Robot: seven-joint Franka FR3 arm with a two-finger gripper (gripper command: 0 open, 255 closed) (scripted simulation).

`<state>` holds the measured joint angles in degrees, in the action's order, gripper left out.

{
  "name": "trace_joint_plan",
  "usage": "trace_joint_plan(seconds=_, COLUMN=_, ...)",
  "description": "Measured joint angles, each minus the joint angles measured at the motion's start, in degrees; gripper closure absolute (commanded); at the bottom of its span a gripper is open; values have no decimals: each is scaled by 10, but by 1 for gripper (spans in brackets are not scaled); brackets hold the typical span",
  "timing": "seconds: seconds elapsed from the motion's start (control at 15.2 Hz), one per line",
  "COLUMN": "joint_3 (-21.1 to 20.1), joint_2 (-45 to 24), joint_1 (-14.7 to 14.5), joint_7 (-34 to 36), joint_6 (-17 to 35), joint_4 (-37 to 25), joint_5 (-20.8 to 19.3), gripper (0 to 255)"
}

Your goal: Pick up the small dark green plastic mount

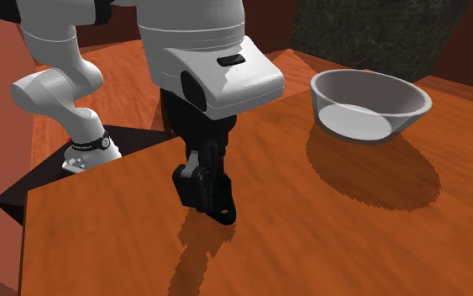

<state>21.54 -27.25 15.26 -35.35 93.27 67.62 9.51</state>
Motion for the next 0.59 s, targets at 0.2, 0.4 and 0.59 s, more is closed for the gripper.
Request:
trace_joint_plan(seconds=0.2, joint_3=0, joint_2=0, joint_1=0, joint_7=0, joint_6=1, joint_4=1, joint_5=0, gripper=255)
trace_joint_plan(seconds=0.4, joint_3=0, joint_2=0, joint_1=0, joint_7=0, joint_6=1, joint_4=1, joint_5=0, gripper=255)
trace_joint_plan(seconds=0.59, joint_3=0, joint_2=2, joint_1=-1, joint_7=0, joint_6=3, joint_4=4, joint_5=0, gripper=255)
